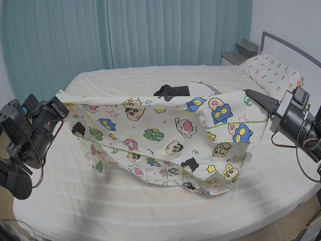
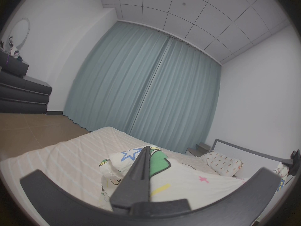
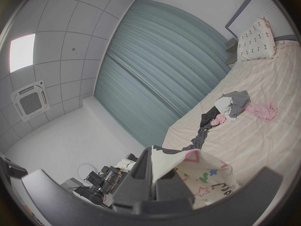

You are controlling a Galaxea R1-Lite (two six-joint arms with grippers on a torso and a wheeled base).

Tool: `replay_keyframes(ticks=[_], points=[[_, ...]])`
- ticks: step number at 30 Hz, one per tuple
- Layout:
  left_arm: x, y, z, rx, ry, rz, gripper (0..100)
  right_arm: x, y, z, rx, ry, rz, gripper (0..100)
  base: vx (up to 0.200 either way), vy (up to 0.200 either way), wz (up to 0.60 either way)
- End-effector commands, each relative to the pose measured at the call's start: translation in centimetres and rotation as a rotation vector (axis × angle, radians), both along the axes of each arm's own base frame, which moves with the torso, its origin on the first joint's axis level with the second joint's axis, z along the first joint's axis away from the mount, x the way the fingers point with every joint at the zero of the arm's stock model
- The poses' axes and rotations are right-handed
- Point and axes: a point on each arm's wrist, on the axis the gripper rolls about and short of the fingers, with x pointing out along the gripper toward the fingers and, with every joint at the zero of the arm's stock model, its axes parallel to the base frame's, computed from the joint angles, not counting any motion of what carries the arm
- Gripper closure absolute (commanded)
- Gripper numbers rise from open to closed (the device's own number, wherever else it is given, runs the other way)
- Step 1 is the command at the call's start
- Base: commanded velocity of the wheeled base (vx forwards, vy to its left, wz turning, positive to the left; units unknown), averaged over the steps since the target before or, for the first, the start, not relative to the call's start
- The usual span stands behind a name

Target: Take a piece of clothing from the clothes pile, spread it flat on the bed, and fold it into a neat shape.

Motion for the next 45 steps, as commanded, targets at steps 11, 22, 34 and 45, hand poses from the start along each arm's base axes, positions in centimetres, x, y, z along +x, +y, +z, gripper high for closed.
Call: replay_keyframes(ticks=[11, 22, 34, 45], points=[[-1.9, 1.2, 0.5, 0.089, 0.006, 0.049, 100, -0.6, 0.6, -0.2, -0.022, -0.012, 0.010, 100, 0.000, 0.200, 0.00], [-1.9, 1.2, 0.5, 0.089, 0.005, 0.048, 100, -1.0, 0.6, -0.1, -0.039, -0.033, 0.010, 100, 0.000, 0.145, 0.00], [-2.0, 1.0, 0.3, 0.091, 0.013, 0.041, 100, -1.0, 0.5, -0.1, -0.044, -0.034, 0.011, 100, -0.100, 0.000, 0.00], [-2.3, 1.1, 0.7, 0.090, -0.003, 0.042, 100, -2.4, -0.2, 0.5, -0.059, -0.092, 0.014, 100, -0.200, 0.000, 0.00]])
